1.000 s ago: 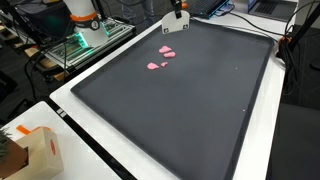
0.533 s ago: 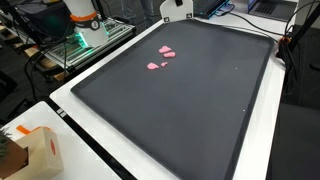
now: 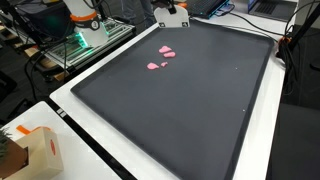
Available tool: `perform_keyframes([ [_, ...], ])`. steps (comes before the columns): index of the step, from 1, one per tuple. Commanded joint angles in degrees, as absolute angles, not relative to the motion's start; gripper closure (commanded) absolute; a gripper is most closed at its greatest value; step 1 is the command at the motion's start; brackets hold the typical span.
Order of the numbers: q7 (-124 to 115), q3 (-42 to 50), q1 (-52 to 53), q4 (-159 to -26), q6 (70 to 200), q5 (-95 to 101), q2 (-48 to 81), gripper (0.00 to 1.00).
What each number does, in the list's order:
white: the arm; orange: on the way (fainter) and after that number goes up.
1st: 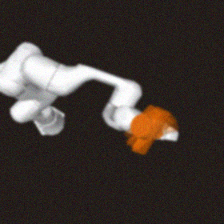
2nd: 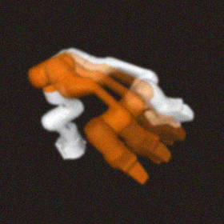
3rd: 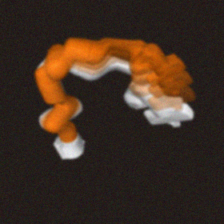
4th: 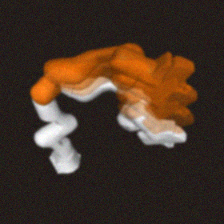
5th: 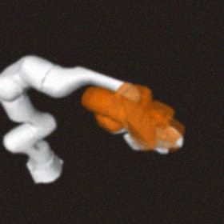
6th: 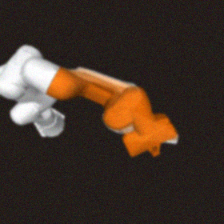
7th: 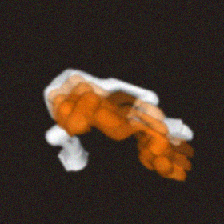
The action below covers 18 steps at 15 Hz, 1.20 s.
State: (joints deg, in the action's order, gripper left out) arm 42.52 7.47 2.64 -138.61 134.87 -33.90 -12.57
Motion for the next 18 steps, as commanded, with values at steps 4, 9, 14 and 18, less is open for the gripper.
perform_keyframes([
  [4,39.29,10.45,-0.62,-137.75,133.05,-36.82,-9.25,0.99],
  [9,40.32,11.54,-3.18,-137.06,131.75,-38.74,-4.46,0.99],
  [14,40.62,11.16,-5.89,-136.37,130.74,-39.79,-0.55,0.99],
  [18,40.25,10.54,-7.09,-135.53,130.61,-39.53,1.93,0.99],
])
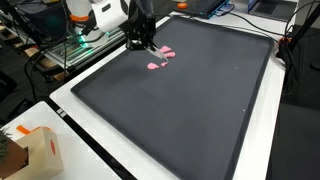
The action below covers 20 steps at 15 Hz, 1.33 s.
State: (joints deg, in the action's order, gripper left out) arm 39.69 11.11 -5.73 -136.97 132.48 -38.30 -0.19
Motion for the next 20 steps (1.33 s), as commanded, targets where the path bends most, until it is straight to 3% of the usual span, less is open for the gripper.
perform_keyframes([
  [1,40.12,10.4,-7.26,-135.31,130.59,-39.42,2.44,0.99],
  [20,37.69,3.9,-5.32,-133.37,133.75,-32.82,6.29,0.99],
])
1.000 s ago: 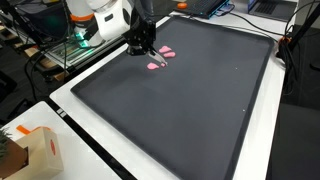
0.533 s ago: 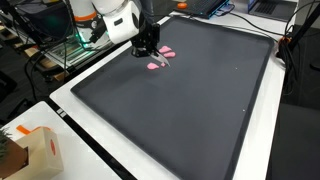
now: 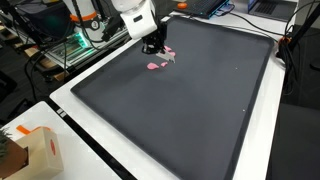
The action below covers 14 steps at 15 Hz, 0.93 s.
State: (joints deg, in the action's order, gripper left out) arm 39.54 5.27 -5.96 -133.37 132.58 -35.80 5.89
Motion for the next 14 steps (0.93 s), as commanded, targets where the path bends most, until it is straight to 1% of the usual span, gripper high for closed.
perform_keyframes([
  [1,37.57,3.31,-4.98,-133.52,133.78,-32.13,6.09,0.99],
  [7,32.92,0.01,-2.24,-134.36,136.16,-24.71,5.21,0.99],
  [14,20.91,-3.04,2.03,-135.19,139.96,-10.81,4.87,0.99],
])
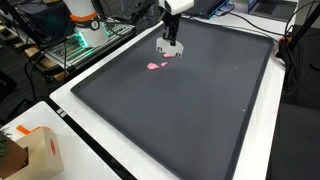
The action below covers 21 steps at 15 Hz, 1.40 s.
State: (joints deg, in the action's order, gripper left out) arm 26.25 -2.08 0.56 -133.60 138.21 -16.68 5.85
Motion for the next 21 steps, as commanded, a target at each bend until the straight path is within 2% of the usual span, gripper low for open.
perform_keyframes([
  [1,18.92,-3.42,2.73,-135.47,140.17,-8.42,4.64,0.99],
  [21,-6.37,-10.94,10.97,-144.91,146.42,21.58,-3.88,0.99],
])
